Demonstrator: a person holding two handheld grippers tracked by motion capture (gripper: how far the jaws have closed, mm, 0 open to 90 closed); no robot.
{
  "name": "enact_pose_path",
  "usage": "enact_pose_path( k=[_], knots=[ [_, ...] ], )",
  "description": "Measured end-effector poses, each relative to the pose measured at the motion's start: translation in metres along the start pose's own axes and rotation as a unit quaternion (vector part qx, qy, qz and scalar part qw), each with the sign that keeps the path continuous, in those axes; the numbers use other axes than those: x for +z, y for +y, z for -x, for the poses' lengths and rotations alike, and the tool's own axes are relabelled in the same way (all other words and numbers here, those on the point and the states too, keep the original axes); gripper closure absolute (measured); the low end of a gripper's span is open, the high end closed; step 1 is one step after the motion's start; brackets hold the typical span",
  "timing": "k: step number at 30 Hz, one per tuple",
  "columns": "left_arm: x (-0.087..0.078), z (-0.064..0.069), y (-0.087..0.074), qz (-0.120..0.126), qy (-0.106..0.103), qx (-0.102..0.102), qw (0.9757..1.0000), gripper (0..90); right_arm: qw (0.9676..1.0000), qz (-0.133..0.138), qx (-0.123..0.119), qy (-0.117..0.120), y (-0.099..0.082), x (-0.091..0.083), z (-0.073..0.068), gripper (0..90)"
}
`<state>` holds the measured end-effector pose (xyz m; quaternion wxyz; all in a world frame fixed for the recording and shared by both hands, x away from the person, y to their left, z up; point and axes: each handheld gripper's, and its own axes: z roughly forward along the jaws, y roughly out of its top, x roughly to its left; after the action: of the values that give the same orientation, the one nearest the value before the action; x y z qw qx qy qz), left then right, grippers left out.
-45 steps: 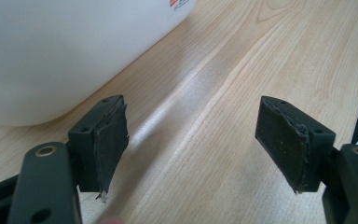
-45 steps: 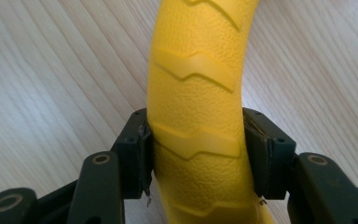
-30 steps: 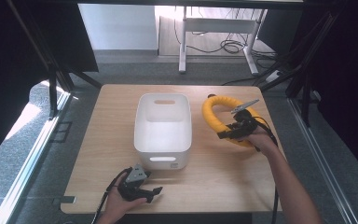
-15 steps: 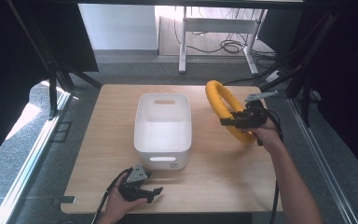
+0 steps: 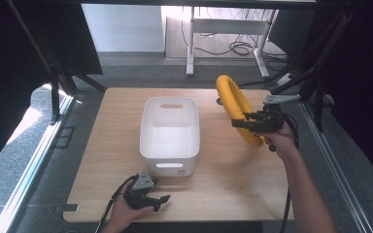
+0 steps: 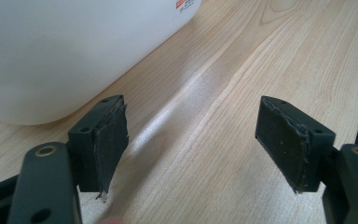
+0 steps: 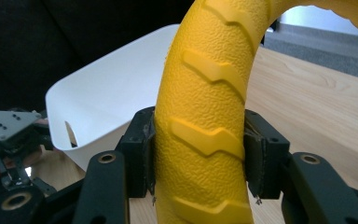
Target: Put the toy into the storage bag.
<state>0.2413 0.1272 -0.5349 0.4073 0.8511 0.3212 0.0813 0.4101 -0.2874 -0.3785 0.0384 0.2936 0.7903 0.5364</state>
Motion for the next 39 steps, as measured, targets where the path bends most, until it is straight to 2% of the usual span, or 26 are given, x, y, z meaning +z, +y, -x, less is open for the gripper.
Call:
enact_pose_path(
  k=[26, 39],
  knots=[
    [0.001, 0.002, 0.000, 0.000, -0.002, 0.001, 1.0000, 25.3, 0.9981, 0.051, -0.016, 0.030, -0.001, -0.007, -0.024, 52.0],
    [0.001, 0.002, 0.000, -0.001, -0.003, 0.001, 1.0000, 25.4, 0.9969, 0.066, -0.019, 0.039, 0.005, -0.004, -0.033, 51.9]
  ],
)
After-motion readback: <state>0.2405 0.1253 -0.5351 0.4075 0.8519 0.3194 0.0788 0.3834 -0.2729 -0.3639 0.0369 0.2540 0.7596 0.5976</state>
